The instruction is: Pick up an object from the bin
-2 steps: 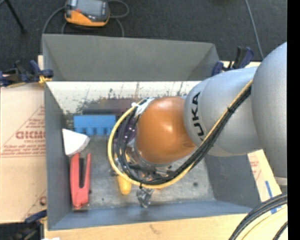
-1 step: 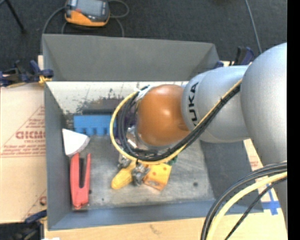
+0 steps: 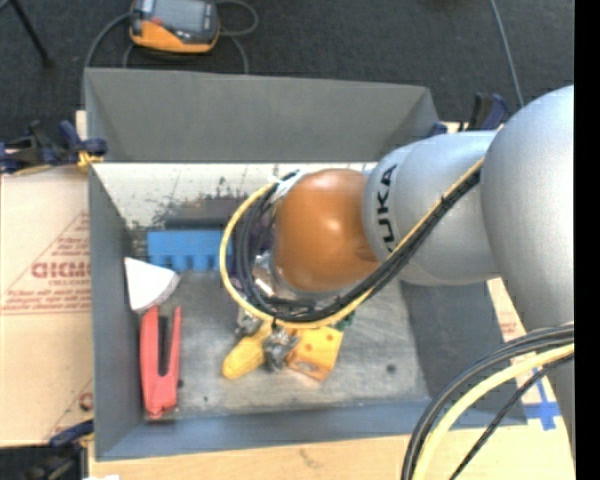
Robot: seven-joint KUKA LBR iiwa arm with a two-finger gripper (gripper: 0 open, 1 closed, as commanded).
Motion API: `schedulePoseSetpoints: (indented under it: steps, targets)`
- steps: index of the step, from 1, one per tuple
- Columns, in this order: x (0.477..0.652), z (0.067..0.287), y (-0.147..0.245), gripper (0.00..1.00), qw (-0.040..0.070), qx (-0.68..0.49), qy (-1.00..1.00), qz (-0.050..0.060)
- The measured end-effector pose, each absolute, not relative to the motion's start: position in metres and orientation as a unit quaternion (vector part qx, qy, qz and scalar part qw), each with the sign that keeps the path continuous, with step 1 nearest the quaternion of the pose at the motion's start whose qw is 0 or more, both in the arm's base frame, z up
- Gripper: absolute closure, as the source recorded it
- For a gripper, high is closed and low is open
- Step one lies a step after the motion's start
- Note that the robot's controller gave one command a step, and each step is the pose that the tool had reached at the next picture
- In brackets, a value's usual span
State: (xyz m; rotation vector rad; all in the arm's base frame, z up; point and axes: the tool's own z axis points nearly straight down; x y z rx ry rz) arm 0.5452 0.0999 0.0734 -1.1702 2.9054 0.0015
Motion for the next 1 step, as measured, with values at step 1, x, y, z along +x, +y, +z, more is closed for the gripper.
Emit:
schedulePoseSetpoints:
  steps: [1]
  targets:
    - [0.5419,0.2484,0.0841,1.0,0.006,-0.377,0.926,-0.002]
